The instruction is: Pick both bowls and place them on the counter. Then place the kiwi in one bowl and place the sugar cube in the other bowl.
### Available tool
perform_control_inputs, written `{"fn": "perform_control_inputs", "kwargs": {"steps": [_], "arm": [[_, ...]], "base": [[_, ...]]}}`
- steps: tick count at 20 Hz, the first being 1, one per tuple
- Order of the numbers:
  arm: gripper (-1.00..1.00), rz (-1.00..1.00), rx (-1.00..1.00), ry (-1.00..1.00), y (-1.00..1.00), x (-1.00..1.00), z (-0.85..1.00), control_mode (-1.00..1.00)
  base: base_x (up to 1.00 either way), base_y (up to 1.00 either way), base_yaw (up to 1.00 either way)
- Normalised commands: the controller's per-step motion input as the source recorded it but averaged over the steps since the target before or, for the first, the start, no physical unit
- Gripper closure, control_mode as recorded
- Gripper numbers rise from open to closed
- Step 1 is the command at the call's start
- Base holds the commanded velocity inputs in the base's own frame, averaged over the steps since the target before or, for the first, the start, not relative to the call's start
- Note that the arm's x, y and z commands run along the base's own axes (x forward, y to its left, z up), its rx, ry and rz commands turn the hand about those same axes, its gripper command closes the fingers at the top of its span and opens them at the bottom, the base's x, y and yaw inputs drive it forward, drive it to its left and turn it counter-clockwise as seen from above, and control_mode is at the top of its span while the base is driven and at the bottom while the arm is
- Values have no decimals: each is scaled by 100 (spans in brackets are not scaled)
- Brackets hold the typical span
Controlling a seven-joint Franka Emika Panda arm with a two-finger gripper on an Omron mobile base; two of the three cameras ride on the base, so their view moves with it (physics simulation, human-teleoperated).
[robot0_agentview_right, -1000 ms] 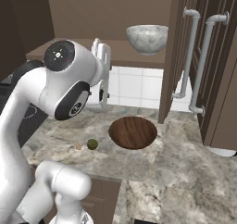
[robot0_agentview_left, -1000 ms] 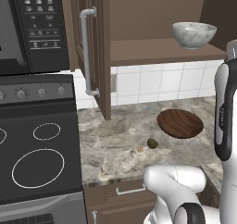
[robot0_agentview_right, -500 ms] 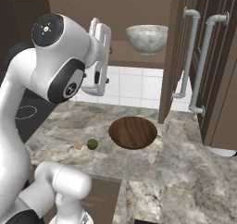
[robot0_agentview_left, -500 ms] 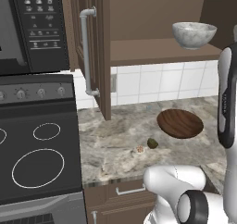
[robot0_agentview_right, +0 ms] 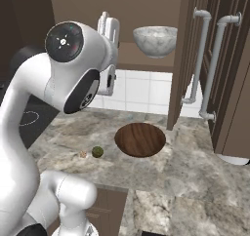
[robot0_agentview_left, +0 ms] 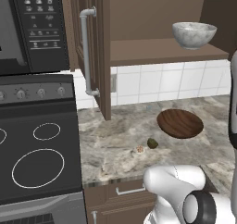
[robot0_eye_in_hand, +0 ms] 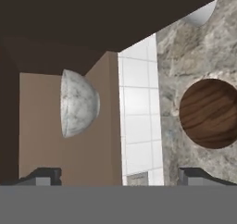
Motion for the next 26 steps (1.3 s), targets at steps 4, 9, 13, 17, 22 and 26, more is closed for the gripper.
{"fn": "perform_control_inputs", "kwargs": {"steps": [4, 9, 13, 17, 22, 26], "arm": [[-100, 2, 4, -7, 2, 19, 13, -100], [-100, 11, 9, 0, 0, 30, 6, -100], [-100, 16, 12, 0, 0, 34, 1, -100], [-100, 17, 6, 0, -2, 35, -1, -100], [-100, 8, -1, -1, 0, 30, -3, -100], [-100, 0, -9, -1, 4, 29, 0, -100]], "base": [[0, 0, 0], [0, 0, 0], [0, 0, 0], [0, 0, 0], [0, 0, 0], [0, 0, 0]]}}
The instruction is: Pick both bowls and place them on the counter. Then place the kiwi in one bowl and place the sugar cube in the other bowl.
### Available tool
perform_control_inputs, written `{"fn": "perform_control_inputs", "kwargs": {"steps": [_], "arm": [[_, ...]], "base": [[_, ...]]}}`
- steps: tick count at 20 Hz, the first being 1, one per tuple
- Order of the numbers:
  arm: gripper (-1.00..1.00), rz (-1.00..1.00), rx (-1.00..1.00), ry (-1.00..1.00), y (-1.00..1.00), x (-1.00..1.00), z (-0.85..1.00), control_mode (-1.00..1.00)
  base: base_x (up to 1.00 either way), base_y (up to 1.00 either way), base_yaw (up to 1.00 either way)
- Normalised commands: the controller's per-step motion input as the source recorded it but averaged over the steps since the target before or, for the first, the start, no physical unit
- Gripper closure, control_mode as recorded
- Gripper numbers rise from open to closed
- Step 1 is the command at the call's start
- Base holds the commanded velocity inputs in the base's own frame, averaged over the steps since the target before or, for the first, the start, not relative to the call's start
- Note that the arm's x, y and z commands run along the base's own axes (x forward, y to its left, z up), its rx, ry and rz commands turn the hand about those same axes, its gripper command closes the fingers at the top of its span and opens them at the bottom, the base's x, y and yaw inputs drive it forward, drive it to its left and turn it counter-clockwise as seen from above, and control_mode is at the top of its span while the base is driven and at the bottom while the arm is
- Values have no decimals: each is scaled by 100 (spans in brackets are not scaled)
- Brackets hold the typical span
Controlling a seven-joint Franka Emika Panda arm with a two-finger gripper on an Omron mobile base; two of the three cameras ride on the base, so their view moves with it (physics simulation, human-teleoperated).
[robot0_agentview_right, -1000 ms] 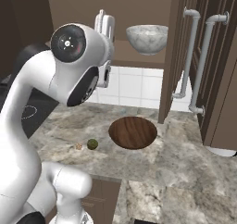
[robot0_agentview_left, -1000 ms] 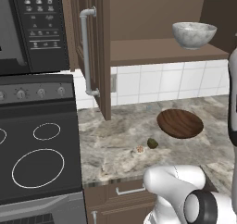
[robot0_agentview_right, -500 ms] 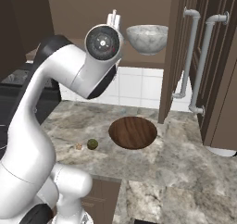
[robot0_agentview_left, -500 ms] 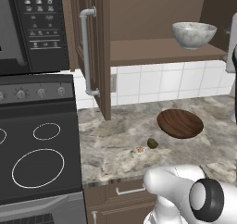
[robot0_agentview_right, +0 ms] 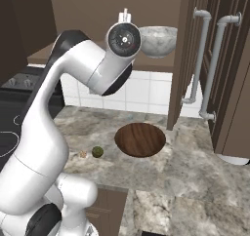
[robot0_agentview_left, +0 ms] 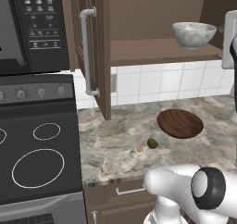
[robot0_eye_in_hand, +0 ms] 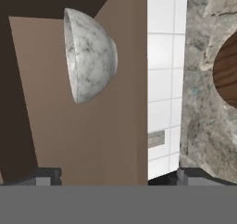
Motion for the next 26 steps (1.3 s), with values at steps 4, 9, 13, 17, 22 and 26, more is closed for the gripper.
{"fn": "perform_control_inputs", "kwargs": {"steps": [4, 9, 13, 17, 22, 26], "arm": [[-100, -1, -16, 0, 6, 26, 0, -100], [-100, -4, -14, 0, 1, 30, -4, -100], [-100, -5, -8, 0, -9, 38, -9, -100], [-100, -8, -2, 0, -14, 45, -5, -100], [-100, -11, 0, 0, -14, 42, 0, -100], [-100, -11, 0, 0, -16, 36, 0, -100]], "base": [[0, 0, 0], [0, 0, 0], [0, 0, 0], [0, 0, 0], [0, 0, 0], [0, 0, 0]]}}
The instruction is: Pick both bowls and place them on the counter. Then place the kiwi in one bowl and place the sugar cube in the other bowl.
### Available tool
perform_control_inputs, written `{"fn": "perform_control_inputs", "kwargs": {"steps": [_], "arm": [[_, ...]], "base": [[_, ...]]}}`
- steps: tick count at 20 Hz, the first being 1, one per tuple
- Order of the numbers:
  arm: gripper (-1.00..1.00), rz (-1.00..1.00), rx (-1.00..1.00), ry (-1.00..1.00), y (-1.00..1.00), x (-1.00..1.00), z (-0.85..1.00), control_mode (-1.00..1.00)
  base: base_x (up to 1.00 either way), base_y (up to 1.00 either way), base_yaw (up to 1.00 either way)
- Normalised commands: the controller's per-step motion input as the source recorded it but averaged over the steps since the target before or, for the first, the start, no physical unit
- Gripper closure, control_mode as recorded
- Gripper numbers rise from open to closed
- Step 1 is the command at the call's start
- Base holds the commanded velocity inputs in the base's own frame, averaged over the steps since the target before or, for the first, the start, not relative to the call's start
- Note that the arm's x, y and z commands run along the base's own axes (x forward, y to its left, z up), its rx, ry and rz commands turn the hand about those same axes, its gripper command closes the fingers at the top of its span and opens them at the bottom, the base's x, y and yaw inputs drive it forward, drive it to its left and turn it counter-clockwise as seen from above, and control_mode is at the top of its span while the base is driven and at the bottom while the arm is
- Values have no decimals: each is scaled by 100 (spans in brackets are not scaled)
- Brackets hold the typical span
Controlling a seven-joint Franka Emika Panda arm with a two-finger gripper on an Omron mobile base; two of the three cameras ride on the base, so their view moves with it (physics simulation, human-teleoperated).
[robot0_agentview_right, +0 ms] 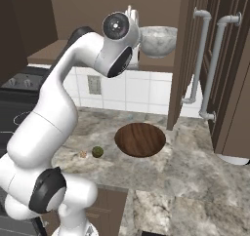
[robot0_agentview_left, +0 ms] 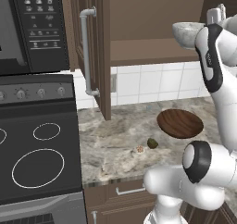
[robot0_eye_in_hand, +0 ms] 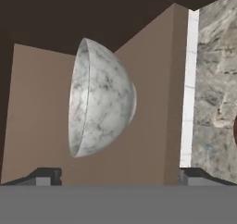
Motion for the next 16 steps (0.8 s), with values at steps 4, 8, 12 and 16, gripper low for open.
{"fn": "perform_control_inputs", "kwargs": {"steps": [4, 8, 12, 16], "arm": [[-100, -8, 0, 3, -24, 33, 0, -100], [-100, -2, 0, 6, -29, 32, 0, -100], [-100, 0, 0, 8, -31, 28, 0, -100], [-100, 2, 3, 11, -24, 20, 0, -100]], "base": [[0, 0, 0], [0, 0, 0], [0, 0, 0], [0, 0, 0]]}}
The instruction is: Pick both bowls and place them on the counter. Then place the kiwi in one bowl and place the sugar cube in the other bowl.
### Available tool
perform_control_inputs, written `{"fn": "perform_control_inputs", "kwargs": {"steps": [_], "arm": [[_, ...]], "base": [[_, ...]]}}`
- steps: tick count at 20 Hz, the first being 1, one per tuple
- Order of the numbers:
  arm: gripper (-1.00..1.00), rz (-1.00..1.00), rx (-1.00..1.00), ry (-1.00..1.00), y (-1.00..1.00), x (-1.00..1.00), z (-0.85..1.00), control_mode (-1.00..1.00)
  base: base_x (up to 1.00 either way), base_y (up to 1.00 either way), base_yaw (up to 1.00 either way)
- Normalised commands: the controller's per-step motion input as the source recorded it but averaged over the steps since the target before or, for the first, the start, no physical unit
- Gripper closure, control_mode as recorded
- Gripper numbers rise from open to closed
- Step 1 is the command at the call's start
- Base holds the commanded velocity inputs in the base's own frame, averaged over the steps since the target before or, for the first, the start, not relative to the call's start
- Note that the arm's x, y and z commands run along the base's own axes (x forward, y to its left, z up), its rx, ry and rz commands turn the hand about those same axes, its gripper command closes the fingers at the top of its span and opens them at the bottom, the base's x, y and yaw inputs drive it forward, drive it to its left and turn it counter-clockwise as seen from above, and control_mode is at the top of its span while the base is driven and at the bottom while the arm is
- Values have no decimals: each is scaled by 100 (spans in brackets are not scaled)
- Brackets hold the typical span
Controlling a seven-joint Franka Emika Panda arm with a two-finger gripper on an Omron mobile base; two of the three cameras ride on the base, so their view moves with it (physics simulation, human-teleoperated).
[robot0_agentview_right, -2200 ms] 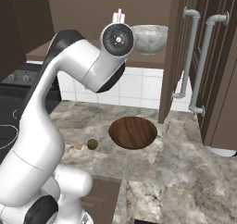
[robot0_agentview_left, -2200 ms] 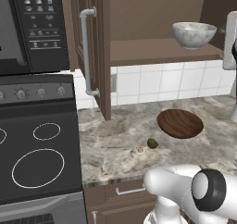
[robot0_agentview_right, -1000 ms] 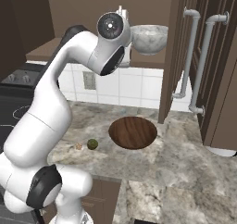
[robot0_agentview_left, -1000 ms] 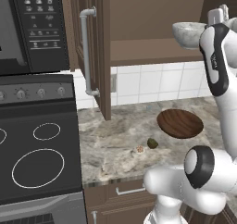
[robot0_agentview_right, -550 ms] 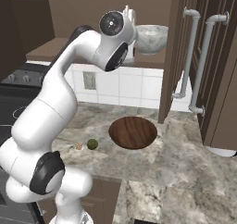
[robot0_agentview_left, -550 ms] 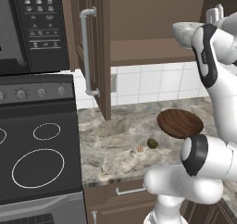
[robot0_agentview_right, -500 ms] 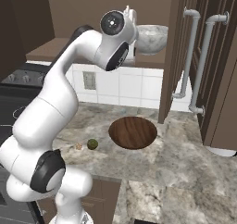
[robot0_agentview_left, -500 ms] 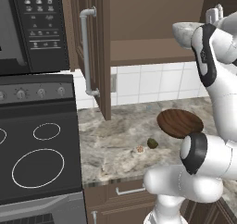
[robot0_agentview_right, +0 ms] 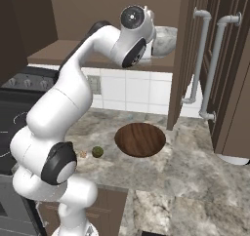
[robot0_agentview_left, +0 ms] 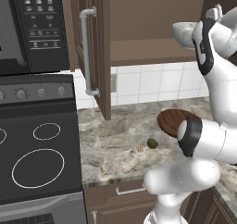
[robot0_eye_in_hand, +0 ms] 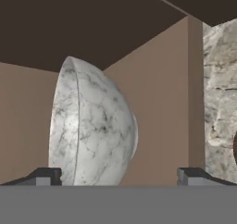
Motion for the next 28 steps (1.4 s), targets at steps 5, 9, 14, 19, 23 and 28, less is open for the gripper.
{"fn": "perform_control_inputs", "kwargs": {"steps": [5, 9, 14, 19, 23, 28], "arm": [[-100, 5, 5, 7, -9, 9, 0, -100], [-100, 5, 5, 2, 0, 8, 0, -100], [-100, 7, 8, 2, 0, 12, -1, -100], [-100, 5, 1, 3, 0, 14, -10, -100], [-100, 4, 0, 3, 0, 25, -11, -100], [-100, 2, 0, 0, 0, 32, -2, -100]], "base": [[0, 0, 0], [0, 0, 0], [0, 0, 0], [0, 0, 0], [0, 0, 0], [0, 0, 0]]}}
